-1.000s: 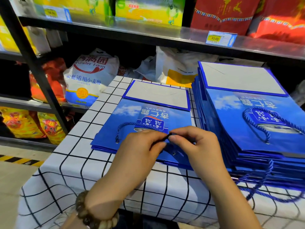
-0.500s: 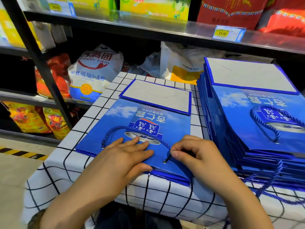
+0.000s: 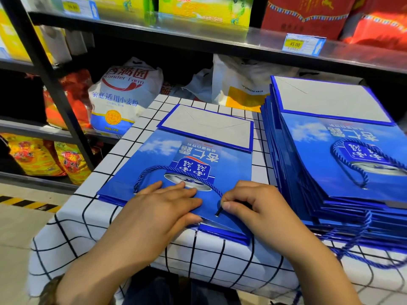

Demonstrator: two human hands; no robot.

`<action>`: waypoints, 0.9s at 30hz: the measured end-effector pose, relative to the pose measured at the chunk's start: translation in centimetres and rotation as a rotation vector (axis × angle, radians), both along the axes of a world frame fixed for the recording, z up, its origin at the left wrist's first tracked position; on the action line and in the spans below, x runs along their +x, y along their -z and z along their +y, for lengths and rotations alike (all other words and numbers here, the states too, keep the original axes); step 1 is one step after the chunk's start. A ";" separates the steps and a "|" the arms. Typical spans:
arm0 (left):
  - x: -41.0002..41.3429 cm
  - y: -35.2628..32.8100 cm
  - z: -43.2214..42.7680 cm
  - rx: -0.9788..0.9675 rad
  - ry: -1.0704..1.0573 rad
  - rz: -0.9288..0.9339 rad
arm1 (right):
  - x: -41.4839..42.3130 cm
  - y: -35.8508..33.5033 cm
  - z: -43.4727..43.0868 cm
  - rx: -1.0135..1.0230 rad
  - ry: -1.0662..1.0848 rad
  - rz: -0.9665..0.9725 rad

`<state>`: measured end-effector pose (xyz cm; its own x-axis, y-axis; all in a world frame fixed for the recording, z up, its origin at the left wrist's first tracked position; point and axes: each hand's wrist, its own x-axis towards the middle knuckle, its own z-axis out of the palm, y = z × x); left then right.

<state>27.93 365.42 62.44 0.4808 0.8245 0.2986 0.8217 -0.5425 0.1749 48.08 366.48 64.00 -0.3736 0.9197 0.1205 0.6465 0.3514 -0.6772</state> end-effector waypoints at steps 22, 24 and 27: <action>3.1 -0.1 -2.2 0.150 -0.251 -0.274 | -0.1 -1.3 -1.1 0.042 -0.156 -0.325; 3.8 0.1 -2.1 0.084 -0.278 -0.239 | -0.3 -1.4 -1.2 0.055 -0.156 -0.344; 4.4 0.0 -1.8 0.082 -0.297 -0.173 | -0.3 -1.3 -1.5 0.064 -0.151 -0.332</action>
<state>32.38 363.65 62.46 0.1600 0.8906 0.4257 0.9078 -0.3021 0.2908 47.77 365.01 65.26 -0.5333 0.8455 0.0254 0.7646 0.4947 -0.4130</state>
